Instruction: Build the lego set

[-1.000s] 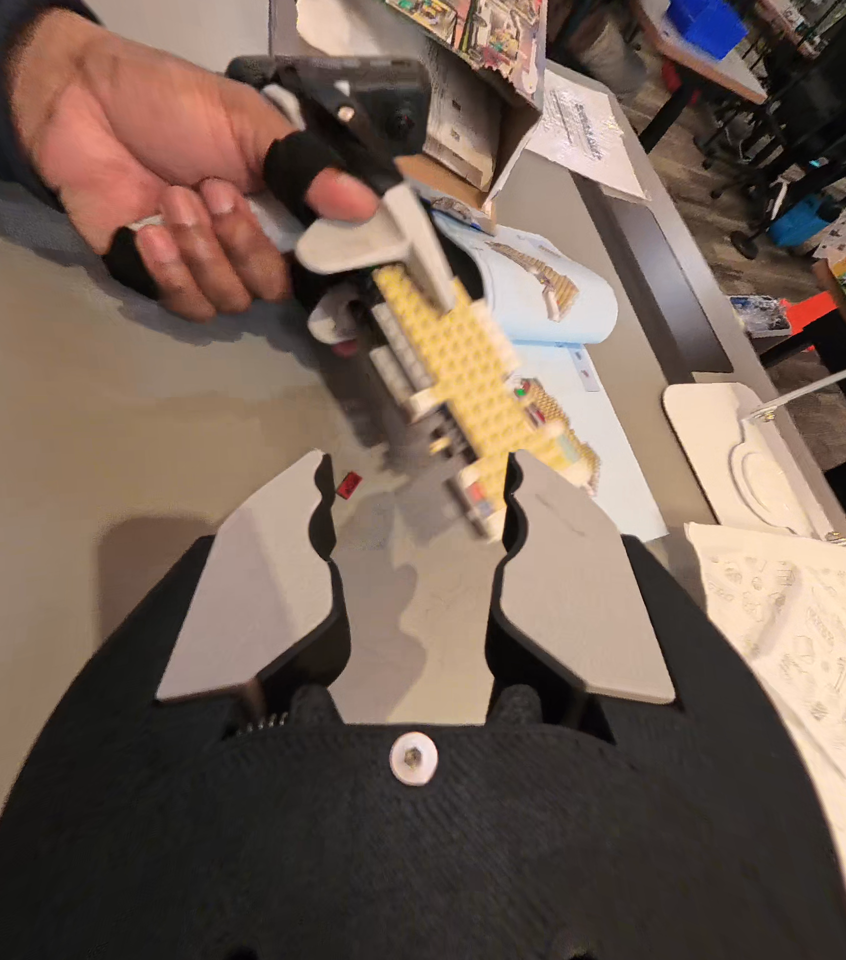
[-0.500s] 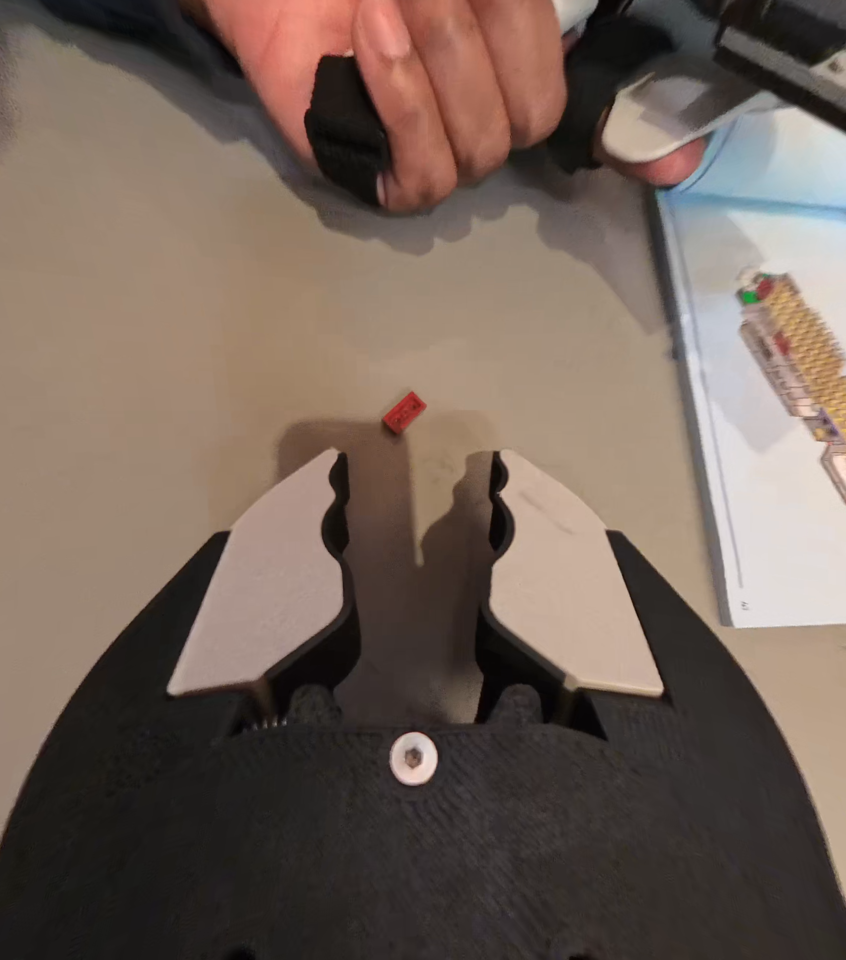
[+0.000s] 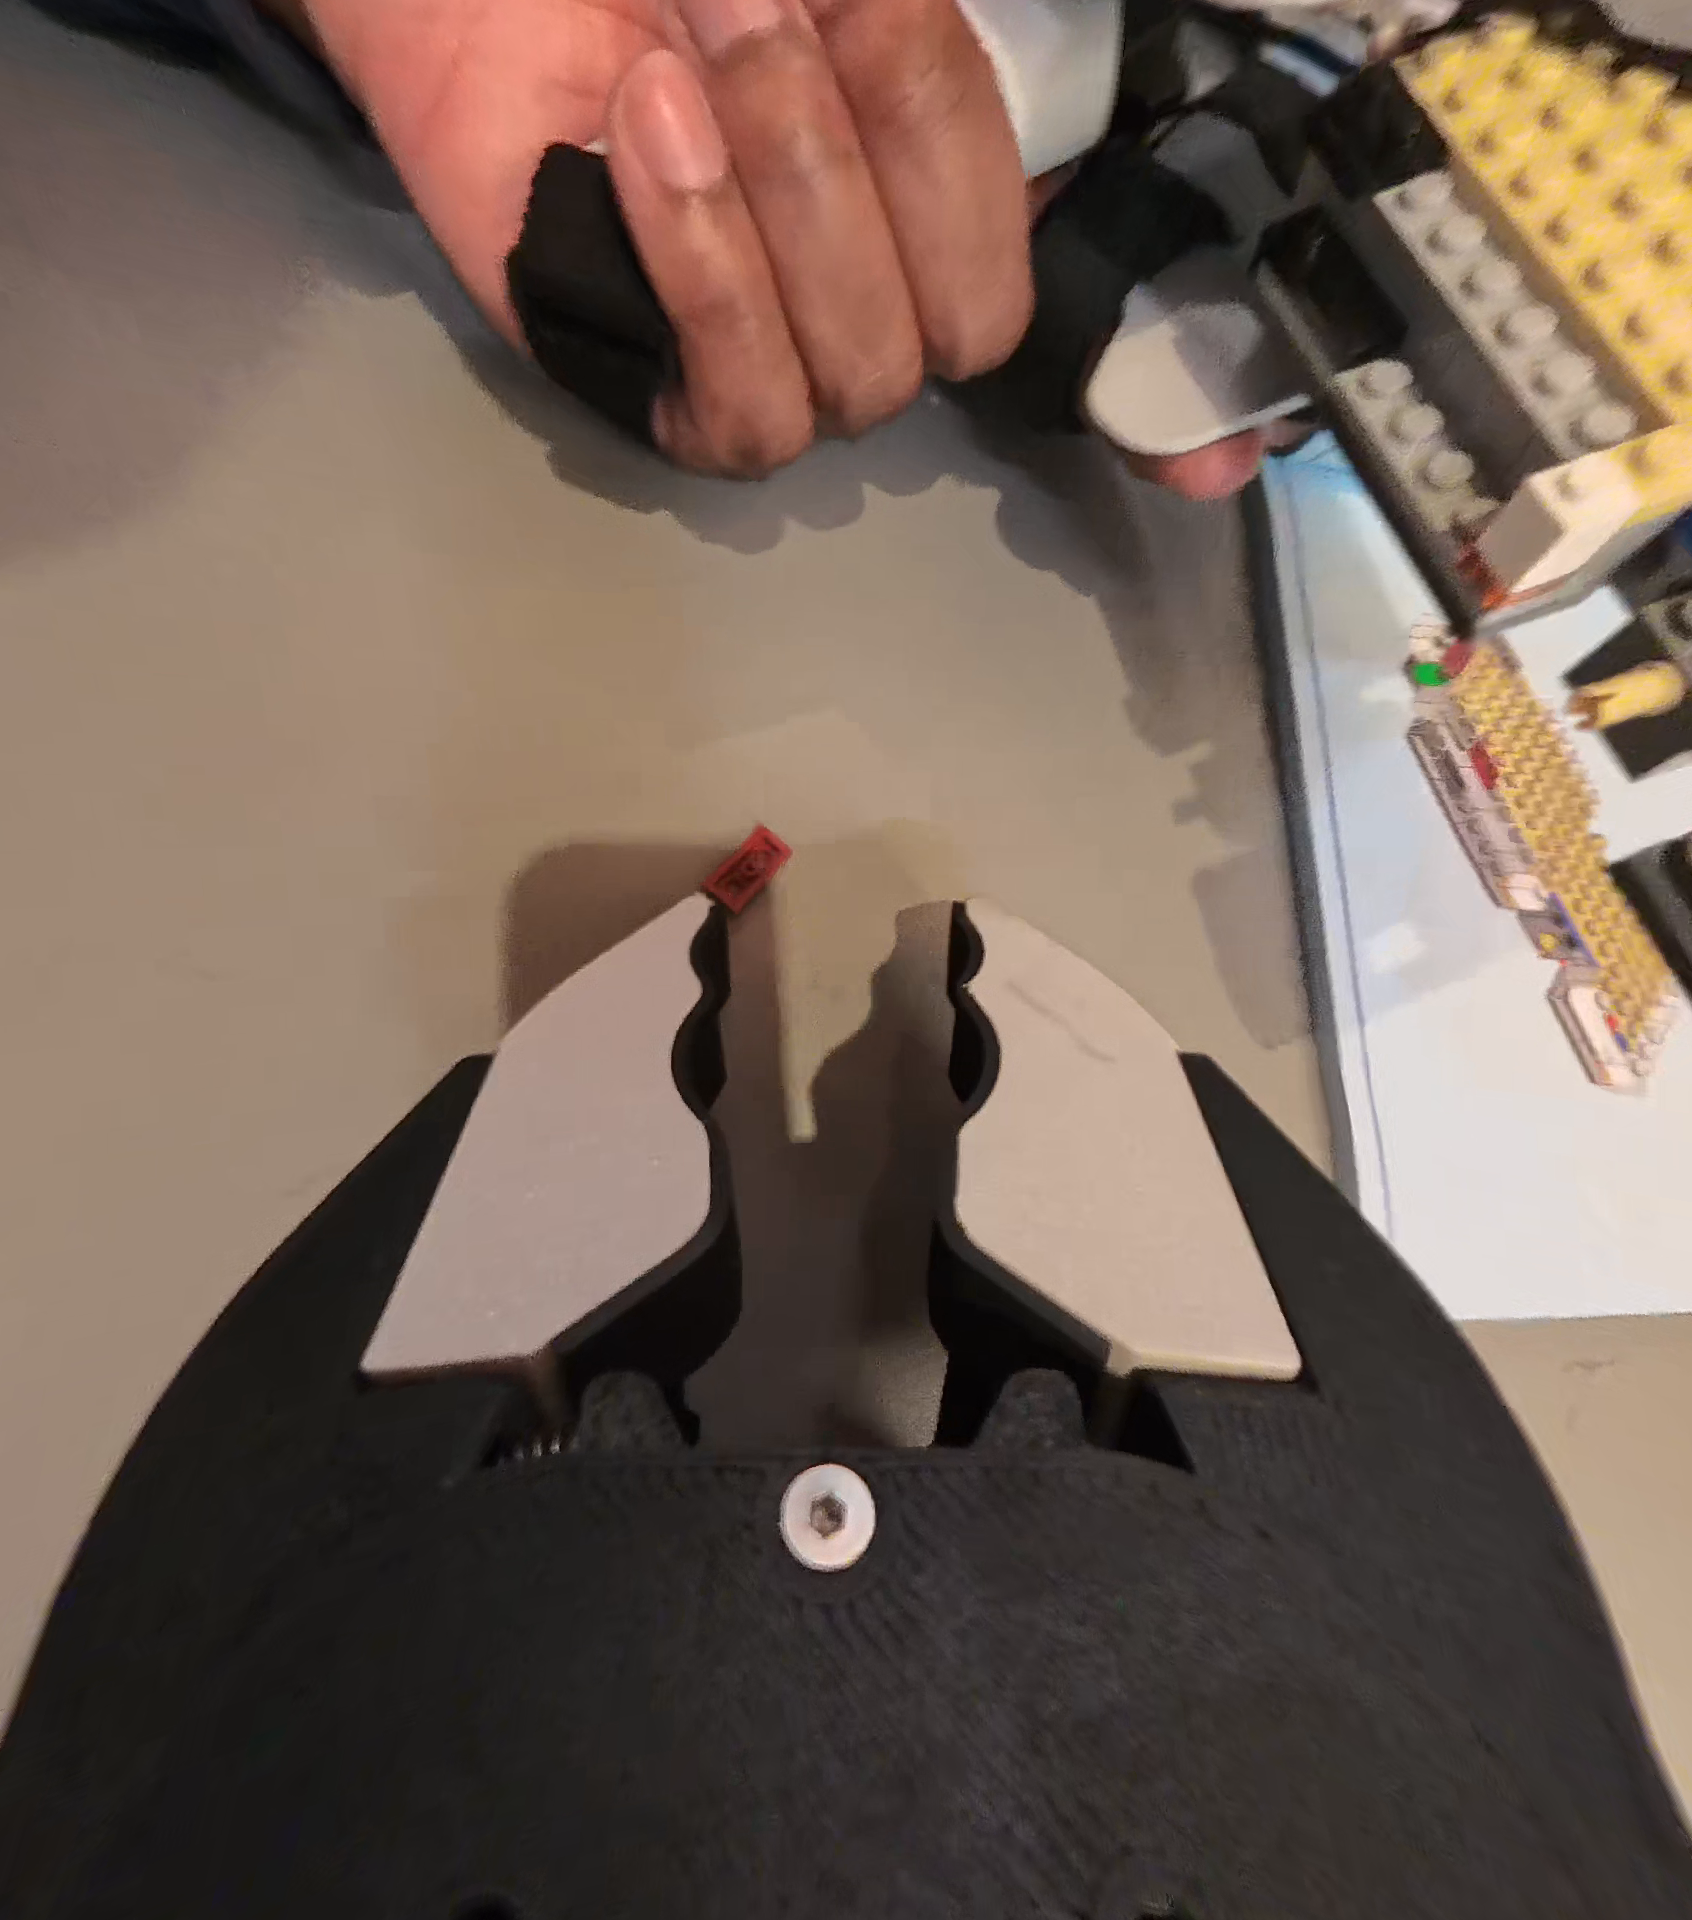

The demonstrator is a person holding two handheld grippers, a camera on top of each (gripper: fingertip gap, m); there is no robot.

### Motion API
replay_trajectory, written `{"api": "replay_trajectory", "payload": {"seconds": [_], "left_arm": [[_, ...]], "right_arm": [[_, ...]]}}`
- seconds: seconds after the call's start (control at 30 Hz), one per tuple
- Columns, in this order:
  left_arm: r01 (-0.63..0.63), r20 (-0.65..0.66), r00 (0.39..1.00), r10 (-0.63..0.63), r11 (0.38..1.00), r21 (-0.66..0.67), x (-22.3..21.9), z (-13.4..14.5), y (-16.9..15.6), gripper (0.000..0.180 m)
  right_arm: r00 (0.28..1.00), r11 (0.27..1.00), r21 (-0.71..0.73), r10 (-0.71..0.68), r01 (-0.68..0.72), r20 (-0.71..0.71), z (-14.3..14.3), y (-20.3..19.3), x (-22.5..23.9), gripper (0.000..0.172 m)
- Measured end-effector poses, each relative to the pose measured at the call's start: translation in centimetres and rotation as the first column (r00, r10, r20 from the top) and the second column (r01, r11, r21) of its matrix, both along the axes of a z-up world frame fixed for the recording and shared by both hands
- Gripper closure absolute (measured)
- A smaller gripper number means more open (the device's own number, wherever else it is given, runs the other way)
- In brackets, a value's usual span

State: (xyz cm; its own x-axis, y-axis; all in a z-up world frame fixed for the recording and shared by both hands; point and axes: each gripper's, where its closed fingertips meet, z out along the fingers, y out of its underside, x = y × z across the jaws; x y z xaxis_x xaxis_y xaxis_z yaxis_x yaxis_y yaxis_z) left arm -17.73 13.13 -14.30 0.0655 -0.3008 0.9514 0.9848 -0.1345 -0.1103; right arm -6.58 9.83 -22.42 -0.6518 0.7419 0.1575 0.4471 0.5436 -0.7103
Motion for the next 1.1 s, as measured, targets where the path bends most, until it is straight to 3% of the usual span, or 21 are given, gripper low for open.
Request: {"api": "replay_trajectory", "payload": {"seconds": [0.1,0.2,0.33,0.5,0.73,1.1], "left_arm": [[0.02,0.023,1.0,-0.02,1.0,0.015,0.7,0.1,0.0,0.156],[0.004,0.007,1.0,-0.004,1.0,0.02,0.6,0.2,-0.2,0.155],[-0.02,0.017,1.0,0.02,1.0,0.02,0.1,0.2,-0.4,0.155],[0.038,-0.003,0.999,-0.038,0.999,0.02,1.4,0.3,-0.2,0.156],[0.085,-0.059,0.995,-0.083,0.996,0.033,2.3,0.8,-0.2,0.155],[0.103,-0.045,0.994,-0.102,0.994,0.023,2.7,0.7,-0.5,0.155]], "right_arm": [[0.994,0.995,-0.023,-0.097,0.096,-0.044,0.7,1.1,-0.9,0.126],[0.965,0.959,-0.184,-0.239,0.216,-0.11,3.1,2.5,-2.4,0.125],[0.898,0.837,-0.414,-0.43,0.358,-0.093,5.2,5.2,-3.7,0.126],[0.85,0.71,-0.595,-0.52,0.376,-0.083,6.9,7.3,-4.6,0.136],[0.84,0.655,-0.666,-0.538,0.358,-0.077,7.6,8.4,-4.9,0.139],[0.826,0.651,-0.662,-0.557,0.372,-0.084,7.7,8.8,-5.2,0.137]]}}
